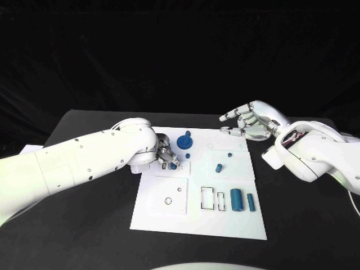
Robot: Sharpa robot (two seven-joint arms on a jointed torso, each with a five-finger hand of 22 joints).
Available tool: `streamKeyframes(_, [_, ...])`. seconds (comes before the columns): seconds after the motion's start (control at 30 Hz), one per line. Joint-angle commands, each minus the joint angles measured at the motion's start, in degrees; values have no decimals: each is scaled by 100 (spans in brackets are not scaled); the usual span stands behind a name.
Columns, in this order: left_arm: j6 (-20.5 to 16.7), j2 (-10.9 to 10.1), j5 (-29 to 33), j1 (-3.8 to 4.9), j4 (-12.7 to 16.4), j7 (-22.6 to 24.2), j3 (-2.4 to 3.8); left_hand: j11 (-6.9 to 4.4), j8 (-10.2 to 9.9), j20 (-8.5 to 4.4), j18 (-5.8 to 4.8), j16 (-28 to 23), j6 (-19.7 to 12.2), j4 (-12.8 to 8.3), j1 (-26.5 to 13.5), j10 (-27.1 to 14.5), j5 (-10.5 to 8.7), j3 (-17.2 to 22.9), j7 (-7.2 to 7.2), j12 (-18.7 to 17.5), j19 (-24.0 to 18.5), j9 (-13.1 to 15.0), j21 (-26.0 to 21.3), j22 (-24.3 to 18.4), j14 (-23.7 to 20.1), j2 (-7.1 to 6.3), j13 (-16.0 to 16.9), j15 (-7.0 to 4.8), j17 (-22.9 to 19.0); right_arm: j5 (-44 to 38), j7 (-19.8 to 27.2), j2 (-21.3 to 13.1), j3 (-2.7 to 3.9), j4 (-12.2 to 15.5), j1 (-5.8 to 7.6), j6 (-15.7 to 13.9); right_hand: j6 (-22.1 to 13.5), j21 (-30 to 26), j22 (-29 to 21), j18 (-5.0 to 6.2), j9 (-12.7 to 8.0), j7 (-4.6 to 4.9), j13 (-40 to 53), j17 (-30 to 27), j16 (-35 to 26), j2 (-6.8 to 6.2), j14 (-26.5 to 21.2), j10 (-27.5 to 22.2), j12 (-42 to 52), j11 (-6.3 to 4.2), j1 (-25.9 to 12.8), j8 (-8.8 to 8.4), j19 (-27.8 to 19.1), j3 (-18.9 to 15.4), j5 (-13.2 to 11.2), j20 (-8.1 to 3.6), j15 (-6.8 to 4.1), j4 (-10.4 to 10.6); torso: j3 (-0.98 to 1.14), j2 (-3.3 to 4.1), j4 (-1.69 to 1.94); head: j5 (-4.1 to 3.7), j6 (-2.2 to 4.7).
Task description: Assemble the parts on the task board
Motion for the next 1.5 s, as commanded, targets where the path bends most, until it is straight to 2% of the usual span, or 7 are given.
streamKeyframes(0.03, [353,45,70,-92,7,-263,-63,-34,-42,-40,-87,18,47,45,-96,32,26,-149,23,41,398,1,24,1169,605,-22,25,-41,1508,-36,-4,-1,0,12,-4,80,42,-21,791,70,-6,-13,-6,550,-30,11,379,-6,4,-4,34,-2,9,-12,36,-22,-35,-6,1,0,0,-6,-7])
streamKeyframes(0.27, [351,56,16,-93,-23,-286,-63,-43,-69,-49,-90,18,144,213,-275,67,13,-575,8,97,407,-2,31,1185,605,-7,93,-48,1508,-36,-6,-6,0,18,-4,86,43,-25,784,71,-6,-13,-9,544,-35,10,378,-8,0,-4,37,-2,4,-11,41,-23,-36,-8,3,1,4,-14,-8])
streamKeyframes(0.47, [345,65,-8,-93,-43,-301,-63,-51,-87,-56,-94,18,181,295,-311,88,13,-834,-2,132,416,1,38,1199,605,24,137,-55,1508,-36,-7,-8,0,21,-3,93,44,-31,776,74,-7,-14,-13,535,-41,9,376,-11,-5,-5,40,-3,-3,-11,48,-23,-36,-11,1,-2,2,-19,-12])
streamKeyframes(0.87, [315,11,-47,-94,-23,-317,-62,-71,-90,-69,-99,18,248,517,-357,131,7,-1526,-28,193,429,28,47,1221,605,1,217,-71,1508,-36,-7,-10,0,16,-3,104,44,-38,765,77,-7,-13,-21,523,-49,8,373,-17,-16,-5,39,-3,-13,-12,51,-23,-36,-11,-4,1,5,-23,-15])
streamKeyframes(1.2, [292,-47,-106,-95,34,-313,-59,-84,-73,-78,-104,18,270,594,-301,160,11,-1765,-44,233,442,47,59,1242,605,25,264,-80,1508,-36,-2,-4,0,7,-3,113,43,-49,747,82,-8,-13,-24,501,-64,6,367,-19,-20,-4,35,-4,-27,-14,54,-23,-36,-8,-7,-2,10,-21,-25])
streamKeyframes(1.37, [227,-111,-146,-95,95,-304,-54,-90,-62,-82,-106,18,279,634,-282,170,11,-1875,-50,244,447,57,64,1250,605,24,276,-84,1508,-36,1,-2,0,1,-3,114,43,-50,746,82,-8,-13,-24,500,-65,6,367,-20,-20,-4,34,-5,-28,-15,54,-23,-36,-8,-2,-5,9,-16,-23])
streamKeyframes(1.5, [159,-178,-182,-94,155,-297,-21,-96,-51,-87,-108,18,284,715,-262,182,9,-2059,-58,254,453,69,68,1258,605,26,291,-90,1508,-36,2,-3,0,-2,-4,114,43,-53,741,83,-8,-12,-25,490,-72,5,365,-20,-22,-3,30,-5,-32,-17,54,-23,-36,-6,-1,-2,5,-15,-17])
